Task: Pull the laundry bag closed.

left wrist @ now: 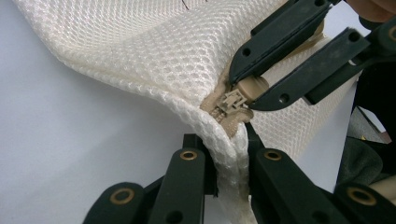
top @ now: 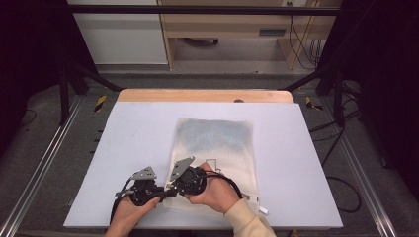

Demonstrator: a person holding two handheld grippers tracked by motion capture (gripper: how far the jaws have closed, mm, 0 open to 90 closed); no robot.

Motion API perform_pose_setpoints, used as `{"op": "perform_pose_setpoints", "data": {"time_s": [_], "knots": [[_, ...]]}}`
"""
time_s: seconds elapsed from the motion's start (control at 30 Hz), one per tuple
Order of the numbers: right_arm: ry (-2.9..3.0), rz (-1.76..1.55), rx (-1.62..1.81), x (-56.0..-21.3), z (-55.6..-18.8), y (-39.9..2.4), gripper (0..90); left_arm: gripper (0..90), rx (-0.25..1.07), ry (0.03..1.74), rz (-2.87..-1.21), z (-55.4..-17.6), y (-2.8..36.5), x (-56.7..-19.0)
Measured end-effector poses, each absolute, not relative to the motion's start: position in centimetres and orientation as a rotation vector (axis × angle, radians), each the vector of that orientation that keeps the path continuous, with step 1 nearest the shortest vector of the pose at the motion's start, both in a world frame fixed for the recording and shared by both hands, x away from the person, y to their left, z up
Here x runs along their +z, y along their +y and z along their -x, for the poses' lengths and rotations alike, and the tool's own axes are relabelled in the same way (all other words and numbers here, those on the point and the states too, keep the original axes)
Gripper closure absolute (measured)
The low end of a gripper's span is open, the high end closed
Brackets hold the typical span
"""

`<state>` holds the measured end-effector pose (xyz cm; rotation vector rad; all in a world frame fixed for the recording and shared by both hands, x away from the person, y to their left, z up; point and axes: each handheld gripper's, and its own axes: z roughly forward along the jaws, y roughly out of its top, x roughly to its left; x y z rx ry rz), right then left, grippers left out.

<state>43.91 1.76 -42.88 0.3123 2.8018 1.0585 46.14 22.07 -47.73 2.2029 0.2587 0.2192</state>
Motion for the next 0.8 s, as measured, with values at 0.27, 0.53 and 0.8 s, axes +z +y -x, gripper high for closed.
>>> {"op": "perform_pose_setpoints", "data": {"time_s": [0.27, 0.53, 0.8], "knots": [[2.806, -0.314, 1.033, -42.8, -44.0, 1.4, 82.3, 84.5, 0.225, 0.261, -2.202, -46.1, 22.2, -47.6], [2.81, -0.312, 1.007, -42.9, -43.9, 0.8, 82.3, 84.5, 0.231, 0.258, -2.205, -46.1, 22.0, -47.6], [2.811, -0.319, 1.004, -43.0, -43.9, 0.6, 82.3, 84.4, 0.236, 0.258, -2.205, -46.0, 22.0, -47.5]]}}
